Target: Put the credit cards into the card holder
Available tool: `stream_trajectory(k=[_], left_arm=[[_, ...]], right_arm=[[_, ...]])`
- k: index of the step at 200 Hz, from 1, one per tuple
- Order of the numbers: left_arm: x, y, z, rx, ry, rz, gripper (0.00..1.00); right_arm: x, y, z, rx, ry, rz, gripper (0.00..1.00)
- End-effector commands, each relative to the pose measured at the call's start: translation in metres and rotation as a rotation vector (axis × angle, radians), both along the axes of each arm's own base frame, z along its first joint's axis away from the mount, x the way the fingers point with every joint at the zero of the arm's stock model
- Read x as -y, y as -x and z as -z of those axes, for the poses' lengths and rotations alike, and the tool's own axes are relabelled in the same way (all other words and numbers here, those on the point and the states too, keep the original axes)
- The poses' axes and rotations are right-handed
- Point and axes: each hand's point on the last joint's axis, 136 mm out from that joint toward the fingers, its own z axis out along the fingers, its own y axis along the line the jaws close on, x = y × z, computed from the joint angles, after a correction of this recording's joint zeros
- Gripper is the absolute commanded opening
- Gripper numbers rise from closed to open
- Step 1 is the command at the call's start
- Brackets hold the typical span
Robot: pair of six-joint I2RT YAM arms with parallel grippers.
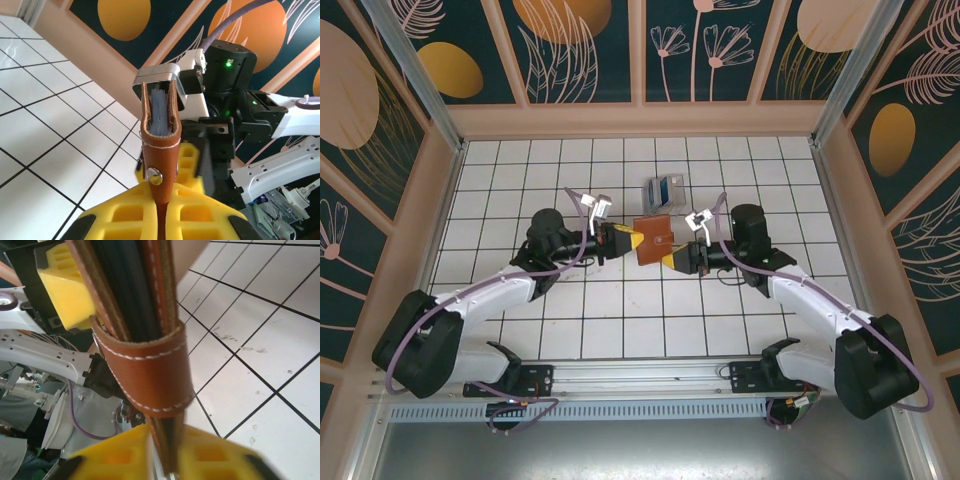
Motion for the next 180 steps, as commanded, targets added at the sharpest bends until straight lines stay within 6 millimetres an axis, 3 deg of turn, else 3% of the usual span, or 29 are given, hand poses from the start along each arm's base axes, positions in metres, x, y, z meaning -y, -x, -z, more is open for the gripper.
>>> stream_trajectory(k=[1,22,42,64,123,154,180], left_arm=[[0.008,-0.008,-0.009,-0.001,-0.009,-0.006,0.00],[0.006,-0.025,0.004,-0.070,-0.065,-0.093,0.00],[-0.006,-0.055,0.028,-0.157,-0.193,-0.279,0.00],[-0.014,-0.069,0.035,-0.179,-0.283,-0.364,0.00],[-0.010,-0.071,0.038,-0.252,-0.296,-0.356,0.00],[-0.008,-0.064,0.038,-0.283,-0.280,-0.324,0.00],[-0.012,-0.063,0.036,-0.264,-0.261,-0.343,0.00]], right_arm=[[0.002,-0.021,-0.016,0.103,0.052,0.090,0.46],[0.024,-0.046,-0.010,0.167,0.190,0.281,0.52],[0.039,-0.061,-0.003,0.203,0.300,0.419,0.47],[0.028,-0.064,-0.003,0.220,0.361,0.449,0.44],[-0.012,-0.083,-0.016,0.233,0.419,0.500,0.39],[-0.020,-0.094,-0.001,0.148,0.498,0.512,0.40],[-0.028,-0.092,0.013,0.114,0.546,0.493,0.43]])
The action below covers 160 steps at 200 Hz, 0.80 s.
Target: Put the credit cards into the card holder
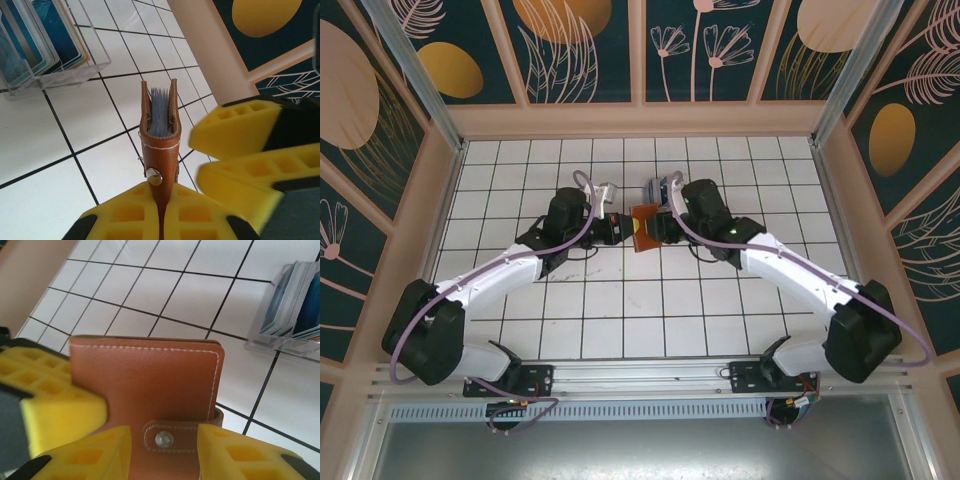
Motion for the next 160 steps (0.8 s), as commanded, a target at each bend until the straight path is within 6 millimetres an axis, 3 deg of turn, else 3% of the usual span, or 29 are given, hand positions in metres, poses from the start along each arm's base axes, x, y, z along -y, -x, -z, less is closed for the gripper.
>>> stream_trajectory(k=[1,31,62,141,160], left_arm=[[-0.001,0.001,-0.013,0.026,0.033,-0.009,0.00],[0.005,0.005,-0.020,0.023,0.069,0.029,0.00],[0.007,0.004,-0.022,0.022,0.077,0.036,0.00],[0.000,-0.004,-0.005,-0.006,0.005,-0.019,0.00],[-0.004,-0.003,-0.003,-0.008,-0.014,-0.033,0.00]], right_arm=[[-0.002,0.003,0.009,-0.060,0.043,0.032,0.43],[-0.008,0.005,0.020,-0.105,0.058,0.042,0.44],[0.003,-0.004,0.032,-0.112,0.144,0.140,0.42],[0.020,-0.017,0.031,-0.058,0.247,0.257,0.03],[0.021,-0.013,0.023,-0.037,0.221,0.242,0.00]])
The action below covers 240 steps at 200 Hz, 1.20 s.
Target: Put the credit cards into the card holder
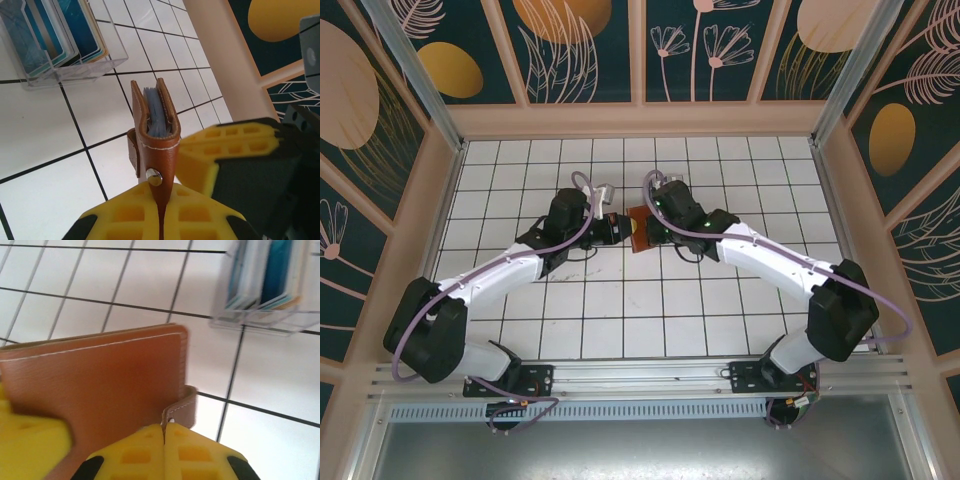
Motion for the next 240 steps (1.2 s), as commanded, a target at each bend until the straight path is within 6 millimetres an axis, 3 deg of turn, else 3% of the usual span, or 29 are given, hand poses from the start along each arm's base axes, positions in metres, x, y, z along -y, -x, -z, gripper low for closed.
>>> stream_trajectory(k=[1,57,88,132,159,199,240], left_arm=[[0.001,0.001,-0.015,0.037,0.004,0.006,0.00],[-0.003,0.005,0.022,0.000,-0.070,0.024,0.00],[0.002,0.007,0.060,-0.067,-0.123,0.078,0.08],[0.016,0.009,0.093,-0.181,-0.065,0.143,0.18],[0.015,0.012,0.107,-0.209,-0.067,0.148,0.26],[0.015,0.020,0.105,-0.224,-0.011,0.170,0.34],[0.011,0.022,0.103,-0.249,0.054,0.164,0.37]], right_arm=[[0.020,-0.001,-0.004,0.030,0.045,0.045,0.00],[-0.005,0.038,-0.036,0.046,-0.168,-0.214,0.00],[-0.007,0.058,-0.029,0.001,-0.216,-0.268,0.00],[-0.020,0.085,-0.011,-0.093,-0.335,-0.361,0.00],[-0.019,0.085,-0.007,-0.095,-0.339,-0.356,0.00],[-0.021,0.078,-0.016,-0.082,-0.325,-0.346,0.00],[-0.014,0.068,-0.002,-0.119,-0.287,-0.288,0.00]])
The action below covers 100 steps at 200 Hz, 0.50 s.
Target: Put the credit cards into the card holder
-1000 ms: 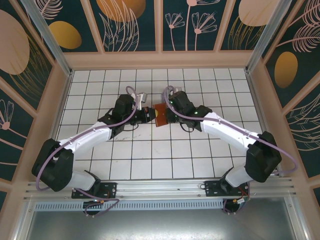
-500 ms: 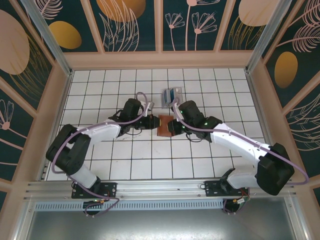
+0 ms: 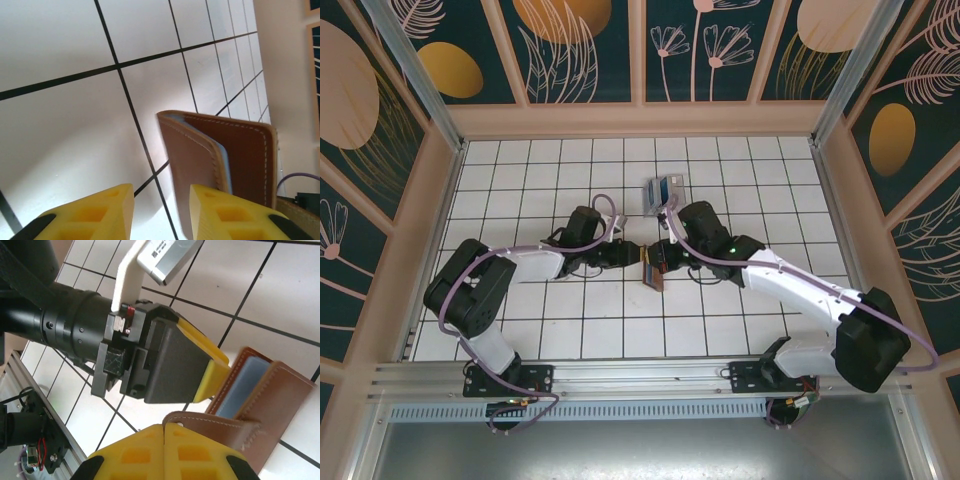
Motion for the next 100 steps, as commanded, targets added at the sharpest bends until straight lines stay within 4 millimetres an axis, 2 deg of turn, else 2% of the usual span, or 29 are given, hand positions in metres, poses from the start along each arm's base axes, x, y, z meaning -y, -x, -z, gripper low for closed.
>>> stream_trajectory(k=[1,49,73,79,100], left_arm=[[0.000,-0.001,-0.010,0.001,0.081,-0.002,0.36],[-0.003,0.000,-0.010,-0.019,0.121,-0.013,0.37],[-0.001,0.000,-0.014,-0.025,0.131,-0.002,0.34],[-0.002,0.001,-0.002,-0.053,0.113,-0.007,0.33],[-0.002,-0.001,0.001,-0.063,0.106,-0.015,0.32]], right_arm=[[-0.001,-0.010,-0.004,-0.002,-0.008,0.025,0.00],[0.004,-0.012,0.017,-0.050,-0.012,0.057,0.00],[0.017,-0.014,0.027,-0.092,-0.043,0.094,0.00],[0.020,-0.014,0.028,-0.098,-0.050,0.100,0.00],[0.037,-0.016,0.040,-0.114,-0.037,0.139,0.00]])
